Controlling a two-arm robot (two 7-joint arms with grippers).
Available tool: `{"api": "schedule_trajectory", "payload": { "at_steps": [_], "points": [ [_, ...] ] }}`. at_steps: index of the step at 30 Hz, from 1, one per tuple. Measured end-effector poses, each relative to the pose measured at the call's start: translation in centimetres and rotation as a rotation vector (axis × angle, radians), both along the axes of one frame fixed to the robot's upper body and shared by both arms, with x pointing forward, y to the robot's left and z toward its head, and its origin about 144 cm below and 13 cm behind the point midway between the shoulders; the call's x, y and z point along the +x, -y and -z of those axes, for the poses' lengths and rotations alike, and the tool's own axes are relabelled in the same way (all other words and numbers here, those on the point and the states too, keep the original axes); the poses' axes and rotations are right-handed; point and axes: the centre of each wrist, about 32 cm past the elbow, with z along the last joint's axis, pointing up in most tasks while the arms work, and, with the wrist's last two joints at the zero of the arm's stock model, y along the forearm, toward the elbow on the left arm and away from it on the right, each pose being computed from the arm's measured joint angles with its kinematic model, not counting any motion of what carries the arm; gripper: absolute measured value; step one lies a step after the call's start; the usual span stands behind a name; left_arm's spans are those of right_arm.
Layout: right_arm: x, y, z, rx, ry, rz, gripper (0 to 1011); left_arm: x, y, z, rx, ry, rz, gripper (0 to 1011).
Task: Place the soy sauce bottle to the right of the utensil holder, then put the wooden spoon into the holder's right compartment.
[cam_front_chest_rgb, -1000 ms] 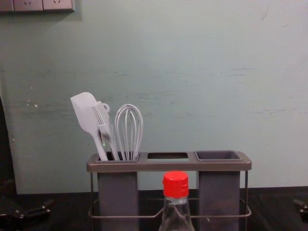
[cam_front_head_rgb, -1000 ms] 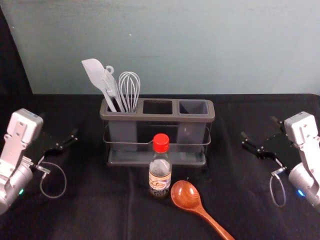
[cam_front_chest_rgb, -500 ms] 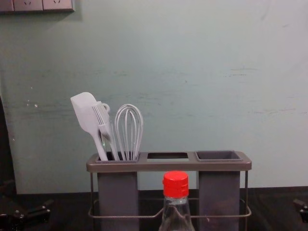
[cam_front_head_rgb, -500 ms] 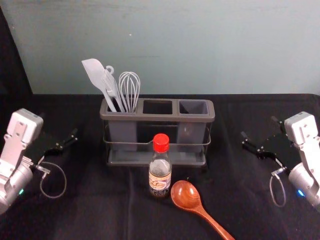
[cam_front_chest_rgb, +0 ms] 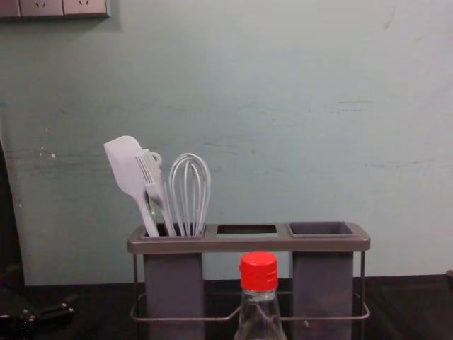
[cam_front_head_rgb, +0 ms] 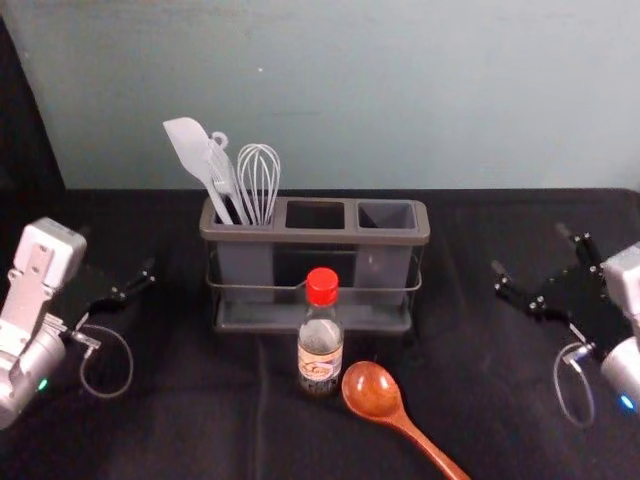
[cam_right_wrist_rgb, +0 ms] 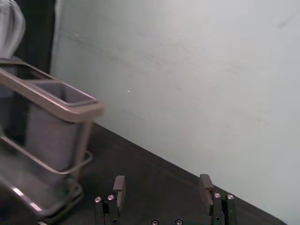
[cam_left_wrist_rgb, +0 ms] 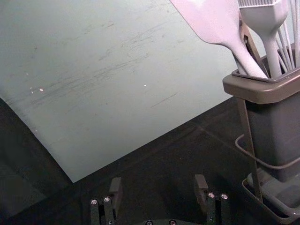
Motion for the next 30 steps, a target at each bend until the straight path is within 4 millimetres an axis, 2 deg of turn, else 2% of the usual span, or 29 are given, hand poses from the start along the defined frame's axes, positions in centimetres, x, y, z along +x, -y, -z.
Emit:
{"api": "schedule_trajectory", "payload": {
  "at_steps": [8, 15, 21, 30],
  "points": [
    [-3.6, 0.1, -0.3, 0.033, 0.018, -0.122, 1004, 0.0, 0.0, 0.0, 0.000, 0.000, 0.000, 1011],
    [-5.2, -0.5, -0.7, 0.085, -0.004, -0.305, 1004, 0.0, 0.0, 0.0, 0.000, 0.000, 0.000, 1012],
    [-4.6, -1.8, -0.7, 0.158, -0.058, -0.468, 1004, 0.0, 0.0, 0.0, 0.000, 0.000, 0.000, 1011],
    [-2.7, -4.0, 0.0, 0.232, -0.172, -0.572, 1004, 0.0, 0.0, 0.0, 0.000, 0.000, 0.000, 1012]
  ]
}}
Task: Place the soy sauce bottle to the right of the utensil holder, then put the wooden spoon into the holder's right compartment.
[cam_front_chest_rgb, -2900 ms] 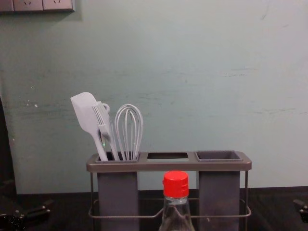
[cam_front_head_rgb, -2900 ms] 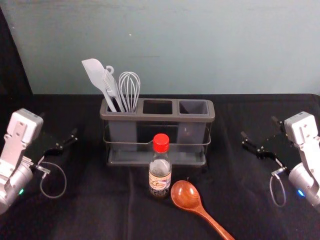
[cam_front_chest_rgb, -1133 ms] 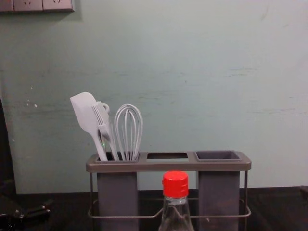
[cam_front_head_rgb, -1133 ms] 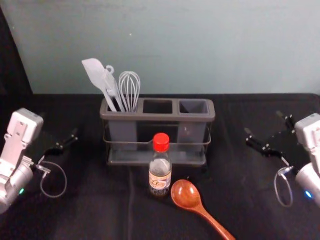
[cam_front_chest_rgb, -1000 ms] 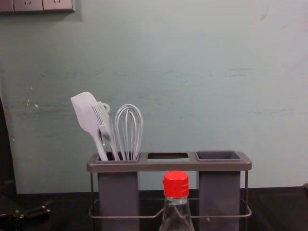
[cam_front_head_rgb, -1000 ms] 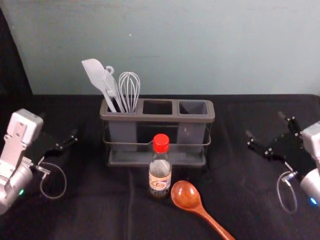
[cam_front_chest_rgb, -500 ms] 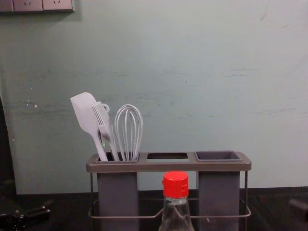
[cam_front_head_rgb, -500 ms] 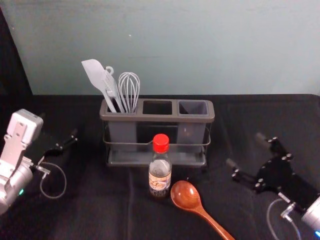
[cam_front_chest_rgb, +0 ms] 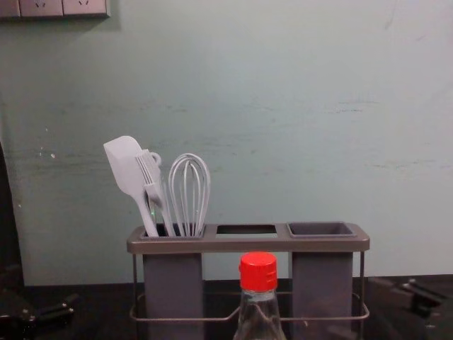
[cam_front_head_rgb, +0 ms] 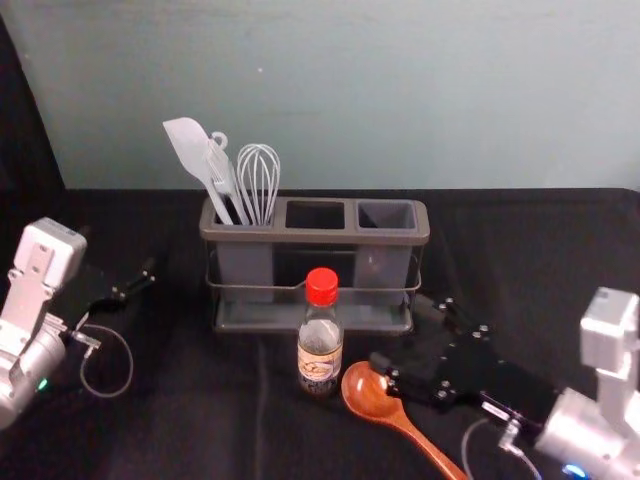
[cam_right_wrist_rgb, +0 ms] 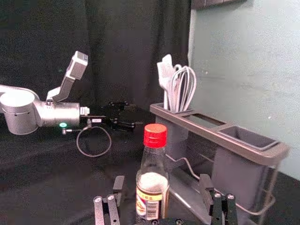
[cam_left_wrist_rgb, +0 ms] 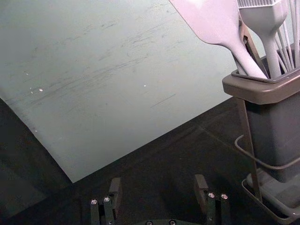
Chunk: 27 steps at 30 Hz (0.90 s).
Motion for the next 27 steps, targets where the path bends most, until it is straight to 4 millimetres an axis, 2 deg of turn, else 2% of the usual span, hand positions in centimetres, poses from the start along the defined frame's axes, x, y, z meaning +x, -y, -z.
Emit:
{"api": "schedule_trajectory", "payload": {
  "at_steps": [15, 27],
  "points": [
    [3.5, -3.1, -0.7, -0.005, -0.058, -0.038, 1004, 0.0, 0.0, 0.0, 0.000, 0.000, 0.000, 1011],
    [4.9, -5.1, -1.2, 0.032, -0.094, -0.035, 1004, 0.0, 0.0, 0.0, 0.000, 0.000, 0.000, 1012]
  ]
}}
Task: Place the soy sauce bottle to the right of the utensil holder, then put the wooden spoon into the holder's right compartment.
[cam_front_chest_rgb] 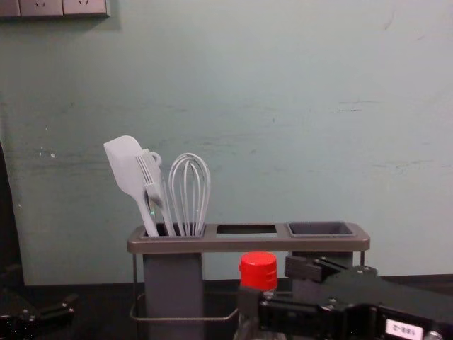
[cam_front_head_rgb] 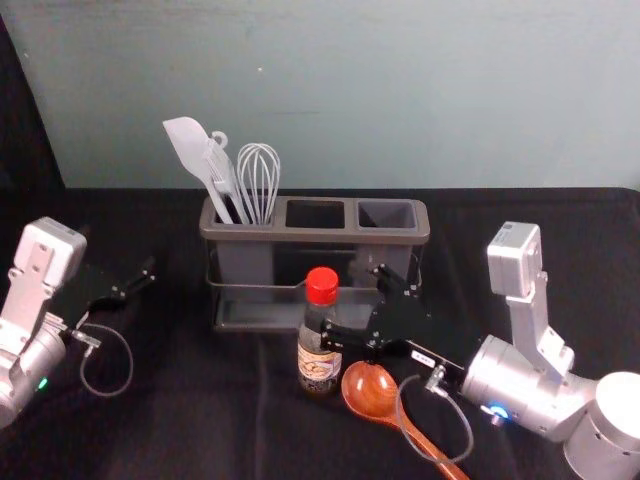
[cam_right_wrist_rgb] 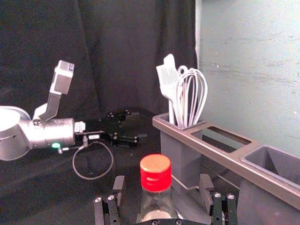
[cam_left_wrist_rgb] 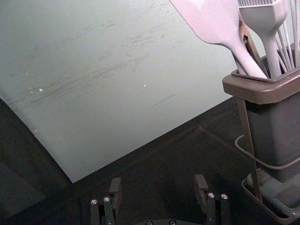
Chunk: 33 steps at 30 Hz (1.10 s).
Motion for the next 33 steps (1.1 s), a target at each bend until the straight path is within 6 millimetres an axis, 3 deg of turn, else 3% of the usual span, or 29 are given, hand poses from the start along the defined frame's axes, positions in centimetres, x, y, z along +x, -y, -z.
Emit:
{"api": "schedule_trajectory", "payload": {
  "at_steps": [10, 23, 33],
  "points": [
    [0.7, -1.3, -0.5, 0.007, -0.009, -0.002, 1004, 0.0, 0.0, 0.0, 0.000, 0.000, 0.000, 1012],
    [0.7, -1.2, -0.5, 0.005, -0.008, -0.001, 1000, 0.0, 0.0, 0.0, 0.000, 0.000, 0.000, 1011],
    [0.6, -1.2, -0.5, 0.005, -0.006, -0.002, 765, 0.0, 0.0, 0.0, 0.000, 0.000, 0.000, 1011]
  ]
}}
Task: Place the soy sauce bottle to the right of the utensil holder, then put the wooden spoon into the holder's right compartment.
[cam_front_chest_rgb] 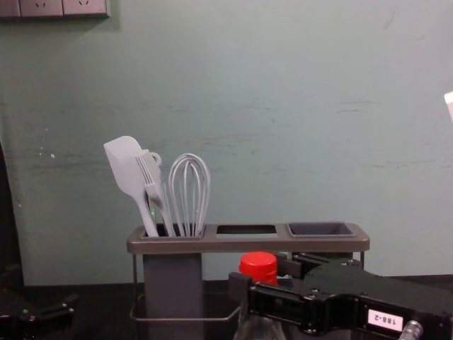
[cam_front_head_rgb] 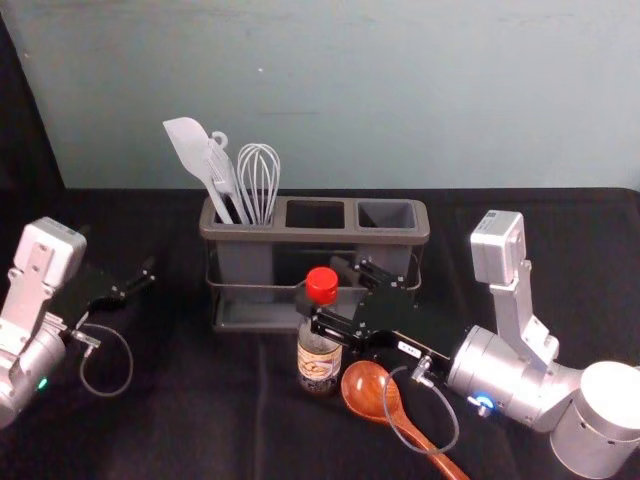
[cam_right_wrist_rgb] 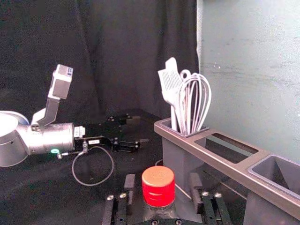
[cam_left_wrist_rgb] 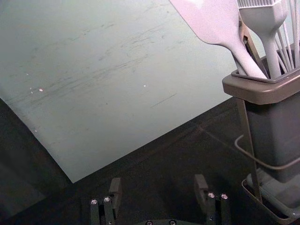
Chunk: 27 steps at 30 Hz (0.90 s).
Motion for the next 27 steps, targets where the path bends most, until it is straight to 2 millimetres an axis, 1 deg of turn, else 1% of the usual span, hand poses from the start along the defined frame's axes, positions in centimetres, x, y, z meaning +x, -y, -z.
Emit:
{"api": "schedule_trajectory", "payload": {
  "at_steps": [2, 3, 6, 7, 10, 12, 21, 27],
  "points": [
    [-0.01, 0.00, 0.00, 0.000, 0.000, 0.000, 711, 0.00, 0.00, -0.01, 0.000, 0.000, 0.000, 1011],
    [-0.01, 0.01, 0.00, 0.000, 0.000, 0.000, 650, 0.00, 0.00, 0.00, 0.000, 0.000, 0.000, 1012],
    [-0.02, 0.01, 0.00, 0.000, 0.000, 0.000, 594, 0.00, 0.00, 0.00, 0.000, 0.000, 0.000, 1011],
    [-0.02, 0.01, 0.01, 0.000, 0.000, 0.000, 537, 0.00, 0.00, 0.00, 0.000, 0.000, 0.000, 1011],
    [-0.03, 0.02, 0.01, 0.000, 0.000, 0.000, 426, 0.00, 0.00, 0.00, 0.000, 0.000, 0.000, 1011],
    [-0.03, 0.03, 0.02, 0.000, 0.000, 0.000, 384, 0.00, 0.00, 0.00, 0.000, 0.000, 0.000, 1011],
    [-0.06, 0.05, 0.02, 0.002, 0.000, 0.001, 382, 0.00, 0.00, 0.00, 0.000, 0.000, 0.000, 1011],
    [-0.91, 0.46, -0.92, 0.038, 0.000, -0.015, 382, 0.00, 0.00, 0.00, 0.000, 0.000, 0.000, 1011]
  ]
}}
